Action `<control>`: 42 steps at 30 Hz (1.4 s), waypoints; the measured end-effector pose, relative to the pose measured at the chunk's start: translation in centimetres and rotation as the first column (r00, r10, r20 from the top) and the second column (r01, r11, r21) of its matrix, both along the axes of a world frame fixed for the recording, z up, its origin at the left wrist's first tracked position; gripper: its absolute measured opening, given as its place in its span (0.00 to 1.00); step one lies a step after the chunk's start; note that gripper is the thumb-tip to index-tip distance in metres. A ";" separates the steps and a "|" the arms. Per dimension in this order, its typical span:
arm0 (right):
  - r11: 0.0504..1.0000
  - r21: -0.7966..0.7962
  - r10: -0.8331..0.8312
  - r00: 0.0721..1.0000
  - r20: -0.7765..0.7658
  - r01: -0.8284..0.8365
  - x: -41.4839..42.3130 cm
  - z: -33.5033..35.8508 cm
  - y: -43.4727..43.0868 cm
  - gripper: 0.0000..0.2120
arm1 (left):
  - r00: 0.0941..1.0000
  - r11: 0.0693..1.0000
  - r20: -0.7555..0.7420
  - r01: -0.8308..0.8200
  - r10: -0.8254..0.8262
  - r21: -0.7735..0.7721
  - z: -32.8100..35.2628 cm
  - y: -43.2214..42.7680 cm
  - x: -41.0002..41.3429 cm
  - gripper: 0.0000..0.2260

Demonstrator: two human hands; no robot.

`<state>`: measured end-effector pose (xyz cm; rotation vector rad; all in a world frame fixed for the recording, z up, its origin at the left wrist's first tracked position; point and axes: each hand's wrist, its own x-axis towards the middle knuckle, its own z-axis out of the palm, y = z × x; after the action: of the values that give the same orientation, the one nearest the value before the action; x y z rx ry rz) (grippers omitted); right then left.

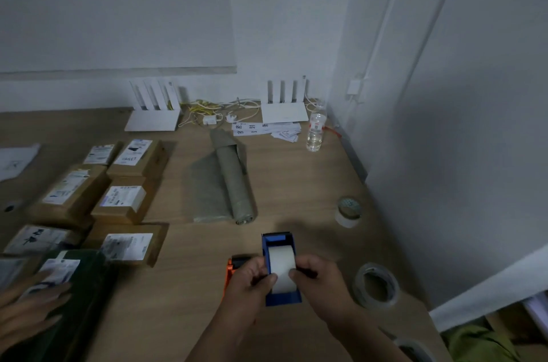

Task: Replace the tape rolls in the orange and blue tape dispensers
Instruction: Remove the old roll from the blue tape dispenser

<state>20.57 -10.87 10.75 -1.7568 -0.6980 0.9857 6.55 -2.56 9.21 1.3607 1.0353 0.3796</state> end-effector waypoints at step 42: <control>0.950 -0.310 0.242 0.736 0.632 -0.046 13.7 -0.7 -0.9 0.04 | 0.997 0.997 -0.015 -0.070 0.070 0.021 0.6 0.9 0.8 0.12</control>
<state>34.27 -11.76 10.10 -2.3676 -1.2105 0.5394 7.34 -1.63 9.83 1.3497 1.0967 0.4329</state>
